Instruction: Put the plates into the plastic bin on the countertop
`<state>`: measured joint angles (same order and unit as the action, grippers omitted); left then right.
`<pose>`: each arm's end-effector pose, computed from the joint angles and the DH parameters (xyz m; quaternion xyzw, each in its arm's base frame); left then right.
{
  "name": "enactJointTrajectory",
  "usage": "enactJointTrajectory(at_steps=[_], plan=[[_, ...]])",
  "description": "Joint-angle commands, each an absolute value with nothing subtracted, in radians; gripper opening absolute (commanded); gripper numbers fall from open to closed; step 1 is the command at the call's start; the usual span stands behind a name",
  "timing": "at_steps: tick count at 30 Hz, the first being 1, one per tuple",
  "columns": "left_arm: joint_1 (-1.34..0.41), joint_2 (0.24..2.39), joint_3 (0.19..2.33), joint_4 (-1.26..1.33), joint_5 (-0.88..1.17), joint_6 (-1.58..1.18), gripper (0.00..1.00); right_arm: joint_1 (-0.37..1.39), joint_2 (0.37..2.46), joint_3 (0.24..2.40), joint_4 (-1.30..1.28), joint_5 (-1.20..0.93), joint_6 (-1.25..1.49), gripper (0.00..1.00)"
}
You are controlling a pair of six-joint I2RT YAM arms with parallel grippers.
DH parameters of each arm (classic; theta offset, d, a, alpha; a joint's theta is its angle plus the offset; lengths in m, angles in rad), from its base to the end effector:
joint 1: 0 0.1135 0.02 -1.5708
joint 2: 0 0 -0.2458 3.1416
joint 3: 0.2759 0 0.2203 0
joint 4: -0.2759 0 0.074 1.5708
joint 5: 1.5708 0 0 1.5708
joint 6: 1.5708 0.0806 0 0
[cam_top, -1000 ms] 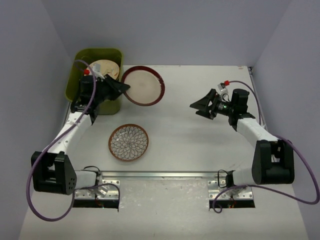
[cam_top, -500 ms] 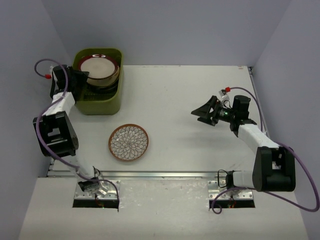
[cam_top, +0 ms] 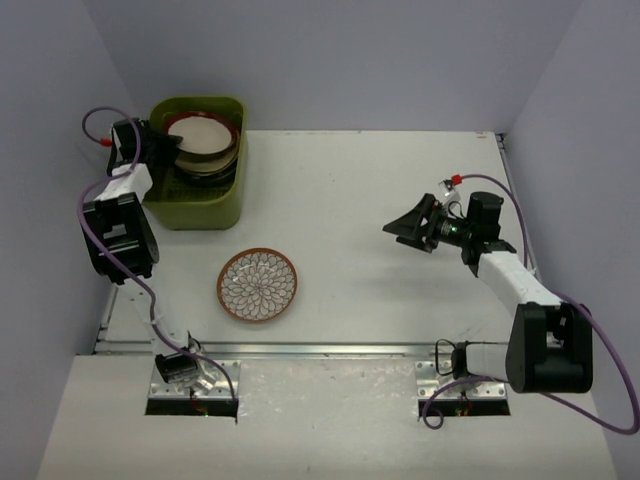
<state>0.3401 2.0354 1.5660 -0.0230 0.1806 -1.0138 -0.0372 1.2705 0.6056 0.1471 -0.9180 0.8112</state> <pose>0.4587 0.1469 0.2184 -0.4993 0.6952 -0.2421 0.4570 0.2602 0.0544 0.2039 0.1161 0.7980 0.5247 0.2726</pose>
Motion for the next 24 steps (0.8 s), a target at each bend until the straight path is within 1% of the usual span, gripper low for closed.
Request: enactJointTrajectory(at_steps=[1,3,5,8,9,10,16,21,24], plan=[[0.339,1.998,1.659,-0.036,0.181,-0.984,0.55,-0.040,1.281,0.606,0.166,-0.909,0.787,0.99],[0.321,1.995,1.682,-0.121,0.132,-0.954,0.67,-0.037,1.296,0.611,0.162,-0.892,0.795,0.99],[0.303,1.995,1.703,-0.172,0.077,-0.915,0.74,-0.031,1.307,0.626,0.146,-0.871,0.783,0.99],[0.289,1.993,1.724,-0.247,0.033,-0.897,0.79,-0.010,1.320,0.661,0.098,-0.835,0.755,0.99],[0.286,1.992,1.724,-0.270,0.022,-0.888,0.92,-0.007,1.325,0.668,0.079,-0.826,0.748,0.99],[0.283,1.990,1.733,-0.290,0.010,-0.878,0.99,0.014,1.332,0.685,0.063,-0.813,0.735,0.99],[0.279,1.990,1.788,-0.412,-0.065,-0.780,1.00,0.139,1.404,0.784,-0.070,-0.720,0.664,0.99],[0.277,1.946,1.823,-0.505,-0.087,-0.693,1.00,0.308,1.519,0.841,-0.008,-0.615,0.710,0.99],[0.276,1.883,1.783,-0.548,-0.084,-0.643,1.00,0.436,1.682,0.900,0.075,-0.595,0.747,0.99]])
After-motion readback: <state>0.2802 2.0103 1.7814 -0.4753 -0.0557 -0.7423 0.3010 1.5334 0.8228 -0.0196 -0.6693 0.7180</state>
